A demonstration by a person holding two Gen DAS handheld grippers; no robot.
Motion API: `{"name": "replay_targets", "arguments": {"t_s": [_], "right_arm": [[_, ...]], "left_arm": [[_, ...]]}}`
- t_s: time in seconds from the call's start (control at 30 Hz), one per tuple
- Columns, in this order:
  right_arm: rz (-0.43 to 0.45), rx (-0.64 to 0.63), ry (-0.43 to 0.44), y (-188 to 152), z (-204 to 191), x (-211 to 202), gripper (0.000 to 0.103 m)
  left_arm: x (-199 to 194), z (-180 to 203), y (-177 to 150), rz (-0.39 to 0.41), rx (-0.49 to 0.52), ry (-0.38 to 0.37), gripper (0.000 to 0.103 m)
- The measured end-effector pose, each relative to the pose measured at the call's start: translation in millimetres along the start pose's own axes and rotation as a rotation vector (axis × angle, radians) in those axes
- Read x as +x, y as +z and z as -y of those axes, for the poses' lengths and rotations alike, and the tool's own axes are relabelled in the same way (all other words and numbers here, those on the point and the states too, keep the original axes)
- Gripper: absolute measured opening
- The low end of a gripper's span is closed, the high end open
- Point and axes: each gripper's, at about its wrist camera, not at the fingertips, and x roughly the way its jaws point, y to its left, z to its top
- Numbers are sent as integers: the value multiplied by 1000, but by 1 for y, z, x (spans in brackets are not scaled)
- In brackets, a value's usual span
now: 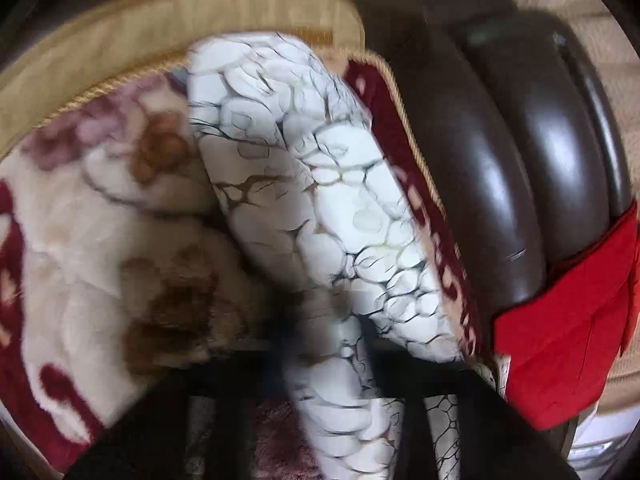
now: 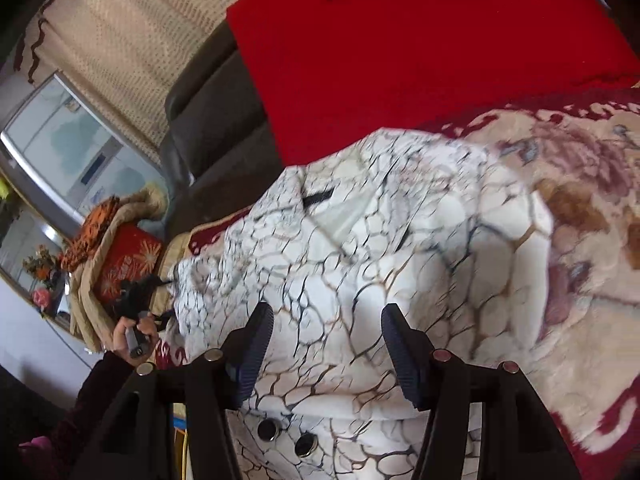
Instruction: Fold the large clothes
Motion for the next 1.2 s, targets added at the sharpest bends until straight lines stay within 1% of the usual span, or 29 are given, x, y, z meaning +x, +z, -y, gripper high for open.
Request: {"name": "replay_targets", "arguments": {"t_s": [0.03, 0.07, 0.13, 0.17, 0.2, 0.27, 0.37, 0.4, 0.53, 0.6, 0.63, 0.67, 0.7, 0.73, 0.77, 0.8, 0.83, 0.87, 0.9, 0.93, 0.97, 1.03, 1.1, 1.17, 1.2], "right_arm": [[7, 2, -1, 2, 0, -2, 60], [19, 4, -4, 3, 1, -5, 60], [44, 5, -12, 6, 2, -14, 60], [59, 4, -14, 7, 2, -20, 60], [67, 4, -14, 8, 2, -24, 60], [87, 8, -16, 10, 2, -32, 60], [125, 17, -17, 11, 5, -49, 60], [135, 20, -18, 11, 5, -53, 60], [174, 43, 0, 11, 10, -72, 60], [199, 47, 0, 10, 13, -84, 60], [211, 50, 0, 10, 16, -91, 60], [218, 53, 0, 10, 17, -94, 60], [229, 59, 1, 10, 21, -101, 60], [238, 68, 1, 10, 25, -106, 60], [242, 73, 1, 10, 27, -109, 60], [248, 86, 2, 9, 33, -115, 60], [252, 95, 1, 9, 36, -119, 60], [256, 106, -3, 8, 40, -122, 64], [259, 116, -4, 8, 43, -126, 67], [263, 121, -4, 7, 46, -129, 68], [264, 123, -5, 7, 47, -130, 69], [261, 120, -16, 5, 50, -132, 73], [238, 123, -10, 5, 51, -126, 73], [192, 135, 8, 5, 49, -110, 73], [171, 133, 14, 5, 46, -102, 73]], "left_arm": [[1, 2, 1, 5, 1, 1, 7], [-3, 6, -1, 28, 14, 6, 7], [-16, 21, -4, 75, 66, -10, 5], [-30, 33, -9, 120, 111, -31, 5], [-42, 47, -15, 149, 161, -40, 5], [-59, 72, -20, 178, 244, -49, 5], [-94, 125, -47, 214, 414, -75, 5], [-102, 138, -56, 221, 454, -79, 5], [-139, 208, -121, 230, 686, -140, 5], [-153, 242, -172, 219, 838, -168, 5], [-159, 246, -190, 209, 890, -176, 5], [-158, 259, -222, 184, 971, -186, 5], [-156, 268, -245, 158, 1031, -187, 5], [-152, 275, -272, 127, 1096, -176, 5], [-141, 280, -308, 85, 1185, -146, 7], [-132, 280, -339, 31, 1270, -124, 22], [-124, 278, -357, -11, 1322, -111, 47], [-114, 269, -383, -61, 1386, -93, 58], [-108, 258, -401, -82, 1435, -80, 71], [-106, 244, -414, -91, 1471, -71, 72], [-106, 233, -425, -103, 1501, -54, 72], [-105, 212, -420, -117, 1499, -30, 72], [-114, 202, -402, -109, 1437, -36, 72], [-124, 189, -377, -72, 1352, -47, 74], [-130, 184, -355, -31, 1283, -38, 82]]}}
